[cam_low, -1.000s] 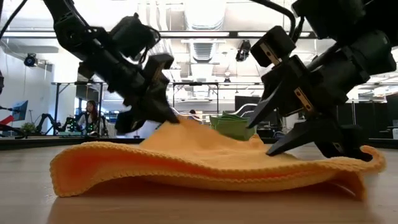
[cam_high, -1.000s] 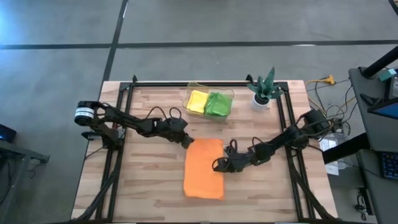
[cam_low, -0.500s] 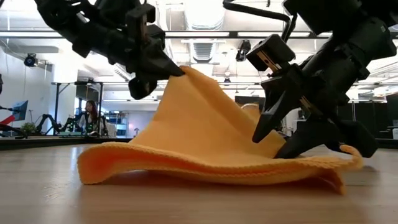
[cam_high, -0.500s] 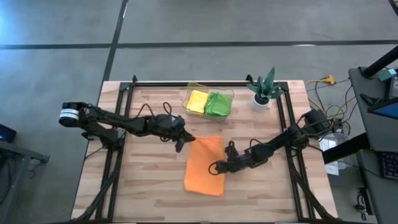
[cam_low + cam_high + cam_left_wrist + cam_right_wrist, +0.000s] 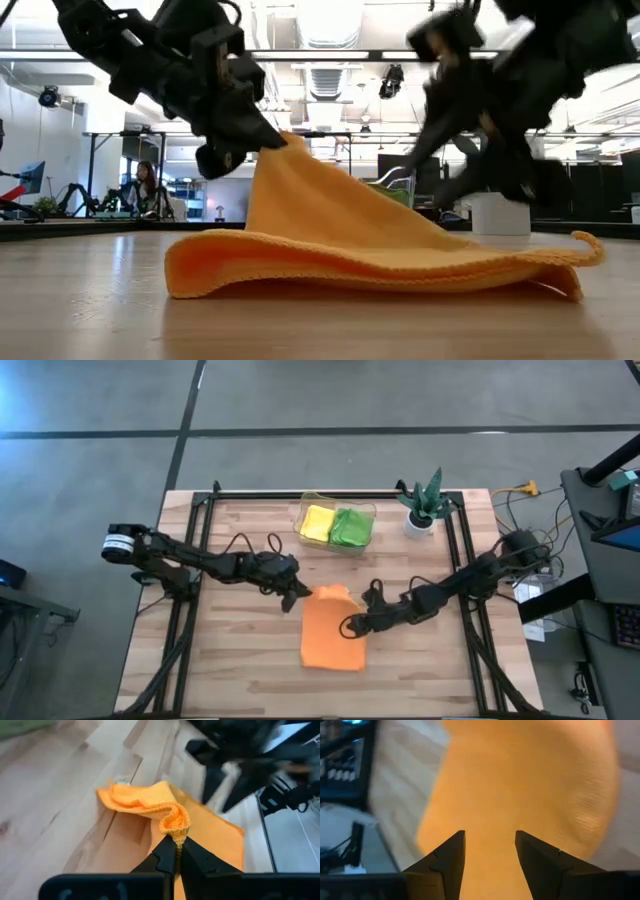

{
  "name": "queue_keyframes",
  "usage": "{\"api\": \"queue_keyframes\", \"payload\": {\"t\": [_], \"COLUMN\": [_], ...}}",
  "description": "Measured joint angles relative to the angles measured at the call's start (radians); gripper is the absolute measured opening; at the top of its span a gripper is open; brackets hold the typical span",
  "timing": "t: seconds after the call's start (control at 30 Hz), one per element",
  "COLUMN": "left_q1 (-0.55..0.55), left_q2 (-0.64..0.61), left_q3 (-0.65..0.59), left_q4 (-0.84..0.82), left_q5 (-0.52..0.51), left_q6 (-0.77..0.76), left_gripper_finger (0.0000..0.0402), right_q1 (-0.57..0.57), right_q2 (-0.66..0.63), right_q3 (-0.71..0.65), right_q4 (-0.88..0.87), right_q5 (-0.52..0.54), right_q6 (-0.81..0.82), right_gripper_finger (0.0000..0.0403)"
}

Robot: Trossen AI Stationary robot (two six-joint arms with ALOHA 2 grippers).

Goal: Fold microfiber towels
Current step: Fold the orange microfiber towel

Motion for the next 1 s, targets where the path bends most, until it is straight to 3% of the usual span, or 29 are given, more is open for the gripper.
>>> {"api": "queue_keyframes", "payload": {"t": [0.13,0.27,0.4,0.53,0.67,1.0], "left_q1": [0.0,-0.018,-0.038,-0.069,-0.122,-0.26], "left_q2": [0.04,0.057,0.044,0.018,0.01,0.017], "left_q3": [-0.002,0.0,0.002,0.013,0.053,0.117], "left_q4": [0.005,0.009,0.01,0.009,0.008,-0.066], "left_q5": [0.012,0.023,0.024,0.024,0.024,0.004], "left_q6": [-0.035,0.114,0.347,0.609,0.832,1.003], "left_gripper_finger": [0.0,0.0,0.0,0.0,0.0,0.0], "right_q1": [0.0,0.0,0.0,0.001,0.014,0.029], "right_q2": [-0.087,-0.181,-0.258,-0.308,-0.333,-0.33], "right_q3": [0.0,0.002,0.001,-0.005,-0.016,-0.023], "right_q4": [0.0,-0.042,-0.215,-0.378,-0.407,-0.408], "right_q5": [0.027,0.124,0.191,0.193,0.193,0.19], "right_q6": [-0.148,-0.229,-0.224,-0.179,-0.156,-0.11], "right_gripper_finger": [0.017,0.017,0.017,0.017,0.017,0.017]}}
